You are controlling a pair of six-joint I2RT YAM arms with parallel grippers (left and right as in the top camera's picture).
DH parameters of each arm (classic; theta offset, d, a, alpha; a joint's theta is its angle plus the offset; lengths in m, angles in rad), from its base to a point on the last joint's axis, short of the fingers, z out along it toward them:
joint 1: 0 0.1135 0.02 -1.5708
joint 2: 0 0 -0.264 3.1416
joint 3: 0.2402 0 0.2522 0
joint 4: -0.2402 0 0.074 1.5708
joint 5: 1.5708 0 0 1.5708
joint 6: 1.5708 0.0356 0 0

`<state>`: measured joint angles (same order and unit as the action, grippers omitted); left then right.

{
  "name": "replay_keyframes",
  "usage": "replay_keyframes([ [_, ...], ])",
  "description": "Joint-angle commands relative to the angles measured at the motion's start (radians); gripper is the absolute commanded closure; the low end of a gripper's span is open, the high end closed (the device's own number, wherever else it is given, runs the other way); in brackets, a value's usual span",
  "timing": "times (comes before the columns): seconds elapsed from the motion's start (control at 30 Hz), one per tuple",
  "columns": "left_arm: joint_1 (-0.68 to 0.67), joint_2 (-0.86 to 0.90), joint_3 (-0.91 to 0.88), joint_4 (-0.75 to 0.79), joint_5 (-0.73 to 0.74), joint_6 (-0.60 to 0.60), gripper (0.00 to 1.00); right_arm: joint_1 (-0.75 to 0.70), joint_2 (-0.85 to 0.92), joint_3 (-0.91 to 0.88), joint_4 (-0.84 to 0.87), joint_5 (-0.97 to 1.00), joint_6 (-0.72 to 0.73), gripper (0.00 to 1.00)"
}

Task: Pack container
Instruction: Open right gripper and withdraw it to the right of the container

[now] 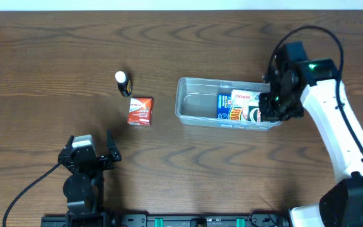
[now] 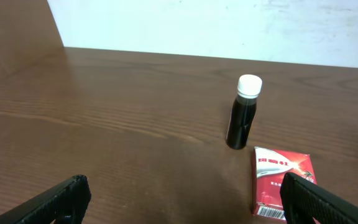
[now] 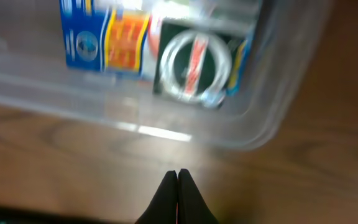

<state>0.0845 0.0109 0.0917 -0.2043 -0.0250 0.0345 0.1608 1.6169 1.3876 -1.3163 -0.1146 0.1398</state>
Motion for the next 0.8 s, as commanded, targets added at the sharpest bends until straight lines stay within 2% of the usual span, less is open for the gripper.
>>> replay_keyframes([
  [0.0, 0.006, -0.007, -0.028, -0.006, 0.011, 0.014, 0.02, -0.003, 0.003, -0.039, -0.009, -0.077, -0.014, 0.99],
  [0.53, 0.006, -0.007, -0.028, -0.006, 0.011, 0.014, 0.02, -0.003, 0.003, -0.206, 0.097, -0.071, -0.014, 0.99],
  [0.77, 0.006, -0.007, -0.028, -0.006, 0.011, 0.014, 0.02, -0.004, 0.003, -0.23, 0.13, 0.056, 0.02, 0.99],
])
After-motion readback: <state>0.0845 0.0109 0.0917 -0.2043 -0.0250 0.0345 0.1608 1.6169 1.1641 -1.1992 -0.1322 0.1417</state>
